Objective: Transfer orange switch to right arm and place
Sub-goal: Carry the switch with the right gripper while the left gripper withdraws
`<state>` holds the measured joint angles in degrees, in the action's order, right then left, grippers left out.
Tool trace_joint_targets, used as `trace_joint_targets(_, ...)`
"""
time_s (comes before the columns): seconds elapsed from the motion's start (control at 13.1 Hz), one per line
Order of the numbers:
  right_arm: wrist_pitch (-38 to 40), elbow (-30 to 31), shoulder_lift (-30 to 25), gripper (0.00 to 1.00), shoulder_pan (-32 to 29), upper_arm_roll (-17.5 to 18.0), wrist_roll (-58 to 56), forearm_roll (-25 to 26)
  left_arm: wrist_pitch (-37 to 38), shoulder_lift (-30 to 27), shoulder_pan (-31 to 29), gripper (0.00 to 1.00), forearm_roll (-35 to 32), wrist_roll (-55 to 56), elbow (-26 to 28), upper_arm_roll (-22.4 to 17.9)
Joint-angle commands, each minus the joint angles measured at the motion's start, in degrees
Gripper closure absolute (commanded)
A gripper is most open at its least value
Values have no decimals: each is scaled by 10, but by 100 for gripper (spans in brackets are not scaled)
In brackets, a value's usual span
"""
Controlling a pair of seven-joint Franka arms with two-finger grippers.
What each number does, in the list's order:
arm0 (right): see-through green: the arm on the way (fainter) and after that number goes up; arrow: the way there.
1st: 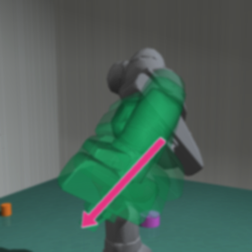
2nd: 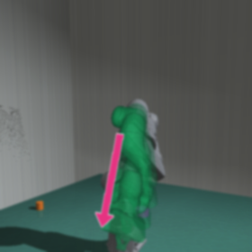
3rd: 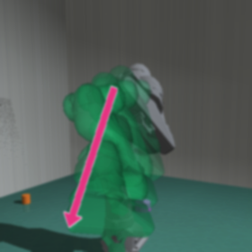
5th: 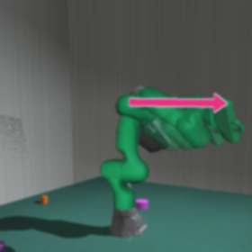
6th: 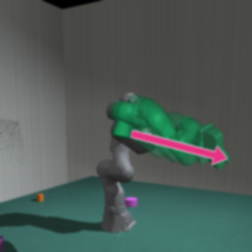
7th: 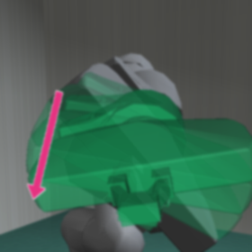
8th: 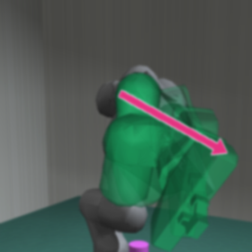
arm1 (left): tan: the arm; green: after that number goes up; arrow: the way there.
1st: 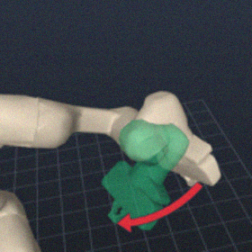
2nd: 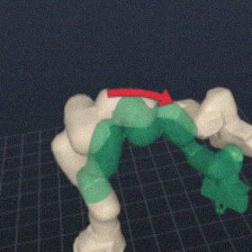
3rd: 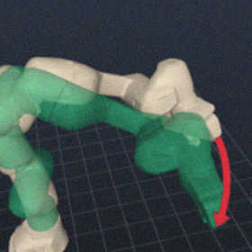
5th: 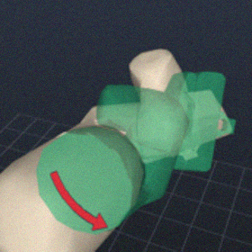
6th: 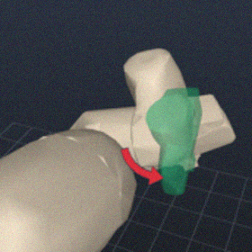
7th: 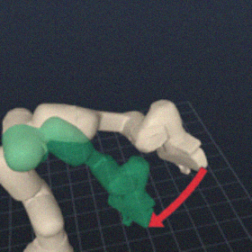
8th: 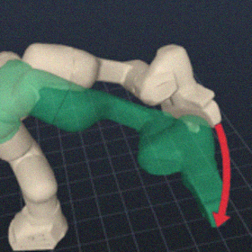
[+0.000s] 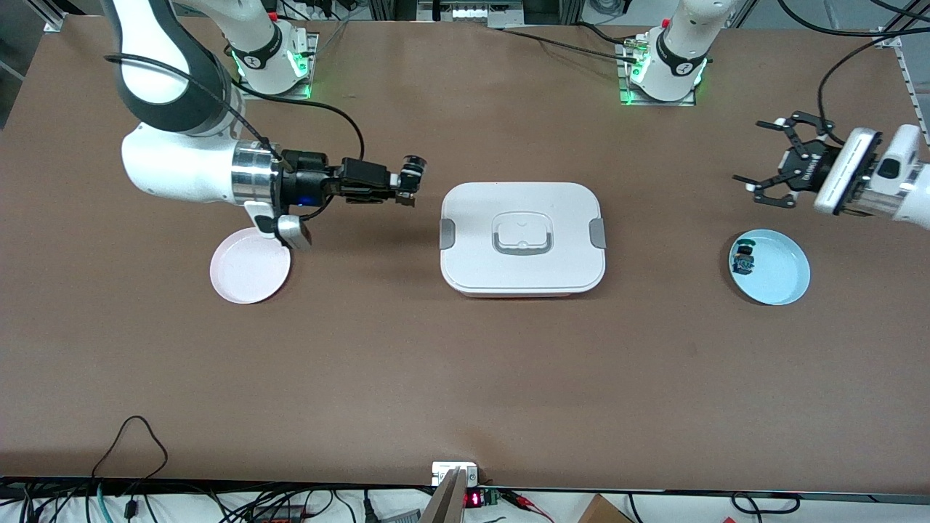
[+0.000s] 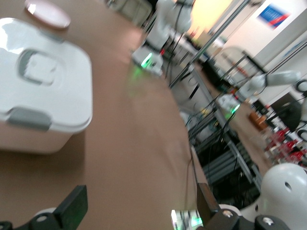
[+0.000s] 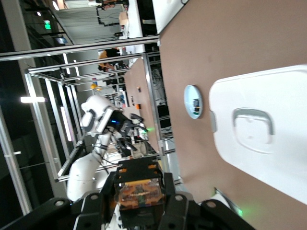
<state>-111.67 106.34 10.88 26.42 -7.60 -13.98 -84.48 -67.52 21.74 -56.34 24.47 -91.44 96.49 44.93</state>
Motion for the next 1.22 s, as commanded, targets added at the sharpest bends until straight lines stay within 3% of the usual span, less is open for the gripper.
trace_joint_targets(0.0, 38, 11, -14, 100, -50, 5, -8, 71, 5, -6, 87, 0, -76, 50, -94, -58)
trace_joint_targets(0.15, 49, 11, -24, 100, -73, 5, -9, 160, -47, -53, 184, 0, -110, 50, -127, -173)
trace_joint_targets(0.3, 63, 10, -26, 100, -92, 5, -11, 255, -157, -95, 315, 0, -88, 52, -125, -329)
trace_joint_targets(0.38, 65, 10, -27, 100, -99, 5, -25, 307, -190, -111, 378, 0, -86, 59, -124, -387)
trace_joint_targets(0.53, 79, 10, -27, 100, -111, 5, -51, 395, -241, -142, 473, 0, -93, 128, -116, -463)
trace_joint_targets(0.61, 83, 10, -30, 100, -117, 5, -71, 432, -262, -161, 498, 0, -104, 177, -105, -475)
trace_joint_targets(0.76, 85, 10, -31, 100, -124, 5, -118, 510, -289, -210, 546, 0, -199, 254, -90, -476)
trace_joint_targets(0.84, 85, 12, -31, 100, -125, 5, -141, 542, -287, -233, 568, 0, -240, 349, -80, -476)
trace_joint_targets(0.91, 85, 14, -30, 100, -125, 5, -174, 575, -270, -247, 579, 0, -272, 416, -75, -476)
trace_joint_targets(1.14, 69, 33, -29, 100, -125, 5, -256, 683, -172, -261, 587, 0, -281, 580, -75, -469)
